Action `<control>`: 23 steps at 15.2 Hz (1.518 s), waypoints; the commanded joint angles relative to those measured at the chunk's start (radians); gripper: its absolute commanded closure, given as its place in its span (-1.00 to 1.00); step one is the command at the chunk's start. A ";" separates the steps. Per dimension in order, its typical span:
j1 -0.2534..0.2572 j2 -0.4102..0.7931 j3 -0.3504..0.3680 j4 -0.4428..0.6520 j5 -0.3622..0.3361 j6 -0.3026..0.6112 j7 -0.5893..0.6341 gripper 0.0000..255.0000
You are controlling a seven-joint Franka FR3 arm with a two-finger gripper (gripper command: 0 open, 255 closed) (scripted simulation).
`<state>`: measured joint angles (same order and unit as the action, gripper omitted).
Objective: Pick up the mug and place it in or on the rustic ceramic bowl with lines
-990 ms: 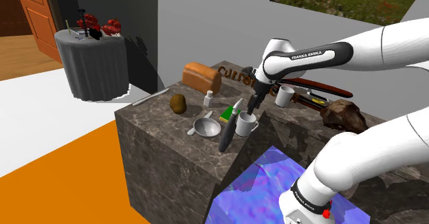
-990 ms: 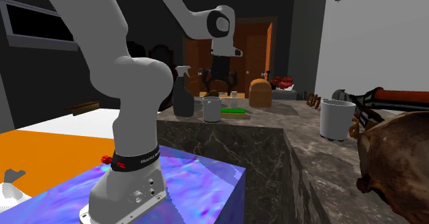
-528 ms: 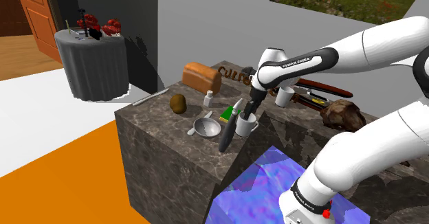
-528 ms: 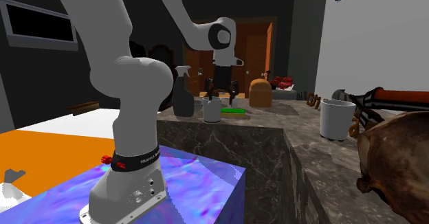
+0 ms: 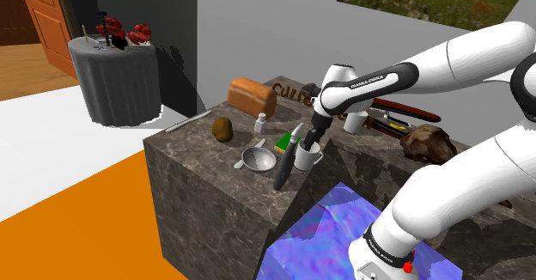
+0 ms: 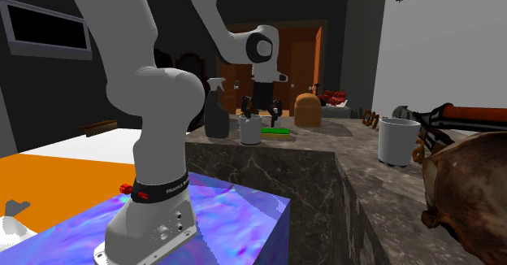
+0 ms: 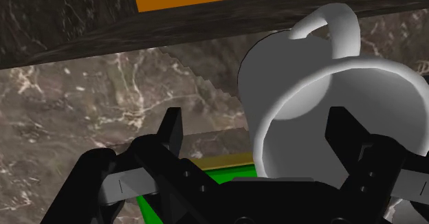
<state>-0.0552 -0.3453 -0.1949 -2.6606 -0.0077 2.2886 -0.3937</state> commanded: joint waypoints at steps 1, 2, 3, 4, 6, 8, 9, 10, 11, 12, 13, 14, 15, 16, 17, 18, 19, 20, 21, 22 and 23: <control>0.000 0.000 0.000 0.000 0.000 0.000 0.000 -1.00; 0.000 0.000 0.000 0.000 0.000 0.000 0.000 1.00; 0.000 0.000 0.000 0.000 0.000 0.000 0.000 1.00; 0.000 0.000 0.000 0.000 0.000 0.000 0.000 1.00; 0.000 0.000 0.000 0.000 0.000 0.000 0.000 1.00; 0.000 0.000 0.000 0.000 0.000 0.000 0.000 1.00; 0.000 0.000 0.000 0.000 0.000 0.000 0.000 1.00; 0.000 0.000 0.000 0.000 0.000 0.000 0.000 1.00; 0.000 0.000 0.000 0.000 0.000 0.000 0.000 1.00; -0.001 -0.010 0.001 0.006 -0.002 -0.016 0.002 1.00; -0.002 -0.020 0.003 0.013 -0.003 -0.033 0.004 1.00; -0.002 -0.029 0.004 0.020 -0.004 -0.049 0.006 1.00; -0.003 -0.039 0.005 0.027 -0.006 -0.065 0.008 1.00; -0.004 -0.047 0.007 0.034 -0.007 -0.081 0.010 1.00; -0.004 -0.056 0.008 0.042 -0.008 -0.097 0.011 1.00; -0.005 -0.064 0.009 0.050 -0.009 -0.113 0.013 1.00; -0.005 -0.072 0.010 0.057 -0.009 -0.129 0.014 1.00; -0.005 -0.080 0.012 0.066 -0.010 -0.144 0.016 1.00; -0.006 -0.087 0.013 0.074 -0.011 -0.160 0.017 1.00; -0.006 -0.094 0.014 0.083 -0.011 -0.175 0.019 1.00; -0.006 -0.100 0.015 0.092 -0.012 -0.191 0.020 1.00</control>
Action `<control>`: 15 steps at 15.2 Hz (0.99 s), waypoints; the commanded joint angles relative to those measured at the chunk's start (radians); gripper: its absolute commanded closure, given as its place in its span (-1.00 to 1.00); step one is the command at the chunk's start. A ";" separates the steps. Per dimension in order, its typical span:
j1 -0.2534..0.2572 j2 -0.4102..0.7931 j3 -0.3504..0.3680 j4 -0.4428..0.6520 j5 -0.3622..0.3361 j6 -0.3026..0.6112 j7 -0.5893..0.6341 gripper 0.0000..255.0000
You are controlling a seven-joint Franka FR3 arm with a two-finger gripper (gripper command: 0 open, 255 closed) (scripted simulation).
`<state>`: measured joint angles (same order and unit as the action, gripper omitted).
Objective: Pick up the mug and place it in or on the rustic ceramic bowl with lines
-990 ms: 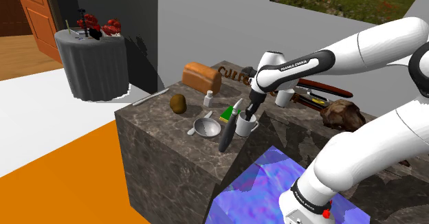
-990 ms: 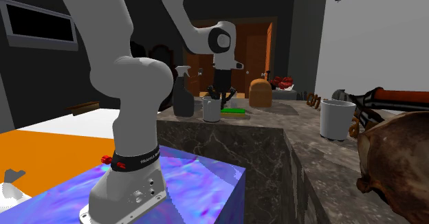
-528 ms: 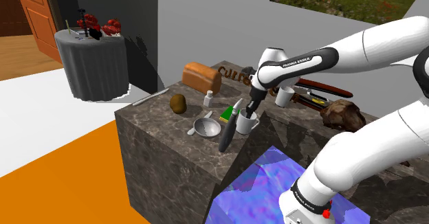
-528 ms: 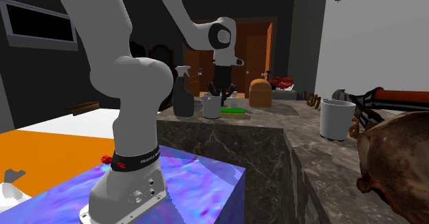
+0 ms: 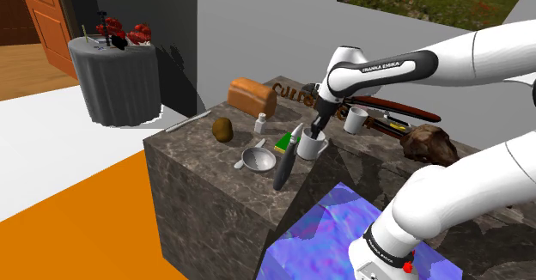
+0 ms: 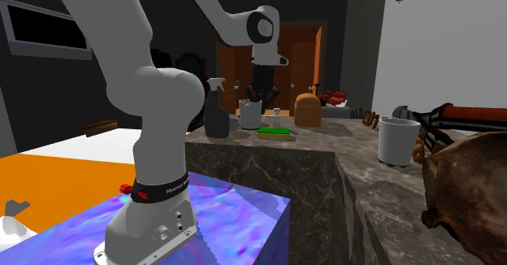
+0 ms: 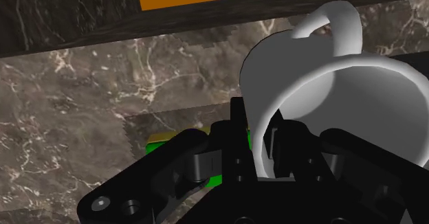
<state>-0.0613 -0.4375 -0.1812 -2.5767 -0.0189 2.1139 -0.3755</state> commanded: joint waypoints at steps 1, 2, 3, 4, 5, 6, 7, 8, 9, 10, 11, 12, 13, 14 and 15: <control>-0.001 -0.014 0.003 0.017 -0.001 -0.031 0.003 1.00; -0.001 -0.020 0.004 0.026 -0.001 -0.046 0.004 1.00; -0.001 -0.026 0.005 0.035 -0.002 -0.061 0.005 1.00; -0.001 -0.031 0.006 0.045 -0.002 -0.076 0.006 1.00; -0.001 -0.037 0.007 0.055 -0.002 -0.091 0.007 1.00; -0.001 -0.041 0.008 0.065 -0.002 -0.106 0.008 1.00; -0.001 -0.046 0.009 0.075 -0.002 -0.121 0.009 1.00; -0.001 -0.050 0.010 0.085 -0.002 -0.135 0.010 1.00; -0.001 -0.054 0.011 0.096 -0.002 -0.150 0.011 1.00; -0.001 -0.058 0.012 0.107 -0.002 -0.164 0.012 1.00; -0.001 -0.061 0.013 0.117 -0.002 -0.179 0.013 1.00; 0.011 -0.051 0.030 0.128 0.009 -0.178 0.036 1.00; 0.023 -0.039 0.047 0.140 0.020 -0.178 0.058 1.00; 0.035 -0.027 0.064 0.153 0.030 -0.178 0.080 1.00; 0.046 -0.013 0.081 0.167 0.040 -0.178 0.102 1.00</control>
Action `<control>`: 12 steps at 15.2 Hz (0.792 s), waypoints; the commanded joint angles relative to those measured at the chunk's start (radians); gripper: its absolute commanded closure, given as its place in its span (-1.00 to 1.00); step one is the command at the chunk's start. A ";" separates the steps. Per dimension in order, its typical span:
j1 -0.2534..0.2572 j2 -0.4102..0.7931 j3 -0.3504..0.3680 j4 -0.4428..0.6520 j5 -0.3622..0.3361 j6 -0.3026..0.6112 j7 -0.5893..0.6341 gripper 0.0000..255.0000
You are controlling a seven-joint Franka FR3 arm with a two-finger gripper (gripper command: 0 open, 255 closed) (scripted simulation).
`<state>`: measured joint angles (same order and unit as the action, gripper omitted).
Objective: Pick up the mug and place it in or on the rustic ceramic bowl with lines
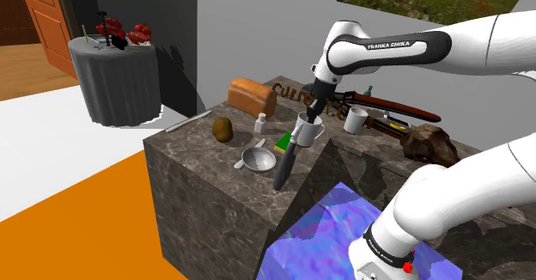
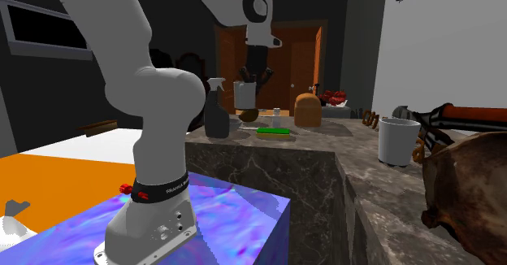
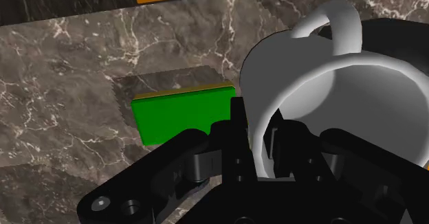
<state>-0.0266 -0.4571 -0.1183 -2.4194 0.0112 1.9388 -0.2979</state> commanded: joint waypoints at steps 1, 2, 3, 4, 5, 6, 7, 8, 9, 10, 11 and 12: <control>0.023 0.020 0.035 0.025 0.020 -0.003 0.046 1.00; 0.034 0.036 0.051 0.041 0.029 -0.002 0.068 1.00; 0.044 0.052 0.067 0.059 0.037 -0.003 0.089 1.00; 0.054 0.069 0.082 0.077 0.045 -0.003 0.111 1.00; 0.064 0.087 0.097 0.097 0.051 -0.003 0.132 1.00; 0.074 0.106 0.112 0.117 0.058 -0.004 0.153 1.00; 0.083 0.125 0.127 0.139 0.063 -0.005 0.174 1.00; 0.092 0.145 0.141 0.162 0.068 -0.006 0.195 1.00; 0.100 0.166 0.155 0.186 0.072 -0.008 0.216 1.00; 0.109 0.187 0.169 0.211 0.075 -0.010 0.237 1.00; 0.109 0.189 0.171 0.213 0.076 -0.010 0.239 1.00; 0.110 0.192 0.171 0.202 0.076 0.004 0.238 1.00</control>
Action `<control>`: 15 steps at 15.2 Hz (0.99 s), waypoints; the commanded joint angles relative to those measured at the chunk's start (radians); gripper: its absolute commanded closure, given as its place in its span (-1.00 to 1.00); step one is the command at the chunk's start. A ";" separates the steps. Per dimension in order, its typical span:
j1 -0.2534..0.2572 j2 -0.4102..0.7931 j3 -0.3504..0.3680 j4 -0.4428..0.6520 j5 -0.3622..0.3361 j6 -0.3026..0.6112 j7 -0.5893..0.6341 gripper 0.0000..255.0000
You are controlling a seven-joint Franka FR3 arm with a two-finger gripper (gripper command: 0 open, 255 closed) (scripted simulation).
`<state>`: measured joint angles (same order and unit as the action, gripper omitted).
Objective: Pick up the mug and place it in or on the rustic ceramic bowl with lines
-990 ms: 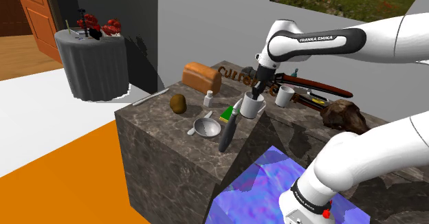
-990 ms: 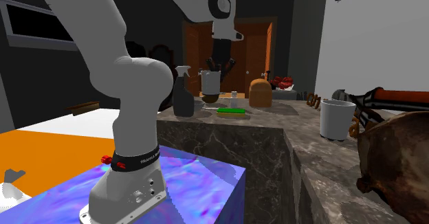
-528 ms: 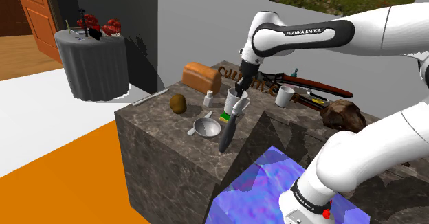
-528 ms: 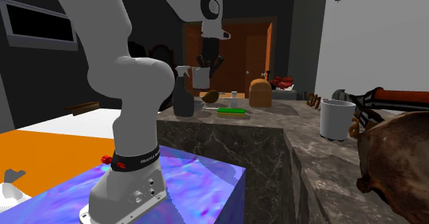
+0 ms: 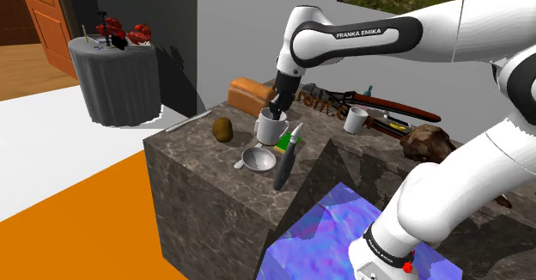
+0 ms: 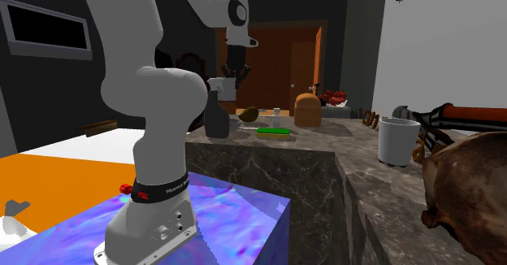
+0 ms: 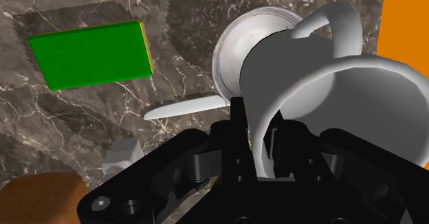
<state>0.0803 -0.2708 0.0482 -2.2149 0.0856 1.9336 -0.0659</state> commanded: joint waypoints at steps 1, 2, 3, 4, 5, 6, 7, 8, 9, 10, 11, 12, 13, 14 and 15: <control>0.003 0.009 0.005 -0.013 0.002 0.023 0.006 1.00; 0.003 0.012 0.005 -0.024 0.003 0.036 0.005 1.00; 0.003 0.015 0.005 -0.034 0.003 0.050 0.004 1.00; 0.003 0.019 0.005 -0.044 0.003 0.064 0.003 1.00; 0.003 0.023 0.006 -0.054 0.004 0.077 0.002 1.00; 0.004 0.027 0.006 -0.064 0.004 0.091 0.001 1.00; 0.004 0.031 0.006 -0.073 0.005 0.105 0.001 1.00; 0.004 0.036 0.006 -0.083 0.005 0.119 0.000 1.00; 0.004 0.040 0.007 -0.092 0.006 0.133 -0.001 1.00; 0.004 0.045 0.007 -0.101 0.006 0.147 -0.002 1.00; 0.004 0.051 0.007 -0.110 0.007 0.161 -0.003 1.00; 0.005 0.056 0.007 -0.118 0.007 0.175 -0.004 1.00; 0.005 0.062 0.008 -0.126 0.007 0.189 -0.005 1.00; 0.005 0.068 0.008 -0.135 0.008 0.203 -0.006 1.00; 0.005 0.074 0.008 -0.143 0.009 0.217 -0.006 1.00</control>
<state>0.0844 -0.2048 0.0548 -2.3516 0.0932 2.1357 -0.0734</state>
